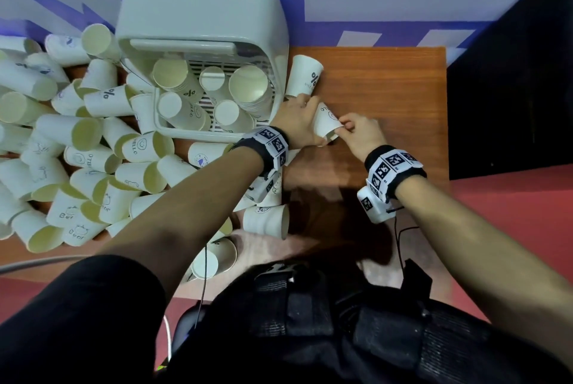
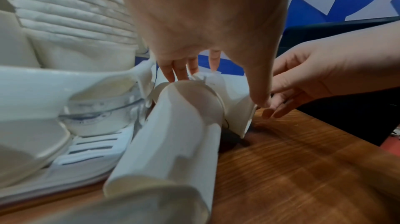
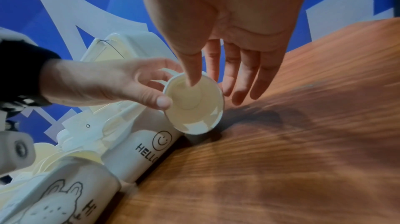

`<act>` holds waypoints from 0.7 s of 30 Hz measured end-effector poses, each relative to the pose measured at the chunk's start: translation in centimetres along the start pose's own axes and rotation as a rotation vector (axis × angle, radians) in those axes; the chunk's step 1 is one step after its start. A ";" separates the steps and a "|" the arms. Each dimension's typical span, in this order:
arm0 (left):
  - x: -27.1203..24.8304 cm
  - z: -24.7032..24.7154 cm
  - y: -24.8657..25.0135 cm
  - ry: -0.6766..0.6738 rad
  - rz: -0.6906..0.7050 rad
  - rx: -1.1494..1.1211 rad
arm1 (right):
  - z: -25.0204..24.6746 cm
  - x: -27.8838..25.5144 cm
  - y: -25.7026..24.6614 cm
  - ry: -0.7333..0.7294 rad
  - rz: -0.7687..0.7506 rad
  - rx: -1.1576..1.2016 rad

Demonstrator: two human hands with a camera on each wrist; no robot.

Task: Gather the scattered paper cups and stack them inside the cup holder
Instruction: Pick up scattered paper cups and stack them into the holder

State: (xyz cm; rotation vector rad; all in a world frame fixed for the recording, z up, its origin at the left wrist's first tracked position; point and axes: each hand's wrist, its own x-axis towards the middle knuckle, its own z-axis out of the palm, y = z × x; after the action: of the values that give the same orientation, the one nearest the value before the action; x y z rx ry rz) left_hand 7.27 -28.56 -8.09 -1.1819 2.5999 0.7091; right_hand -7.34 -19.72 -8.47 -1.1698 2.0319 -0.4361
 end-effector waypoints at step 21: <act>-9.3 -2.8 -1.4 0.236 0.170 -0.307 | -2.2 -7.6 -5.2 0.148 -0.264 0.264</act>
State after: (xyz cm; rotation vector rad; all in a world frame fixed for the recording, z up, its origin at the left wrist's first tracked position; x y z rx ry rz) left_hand 14.53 -24.59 -2.76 -1.1973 2.8906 1.0986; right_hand -3.51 -16.13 -0.57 -1.2733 1.8749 -0.9162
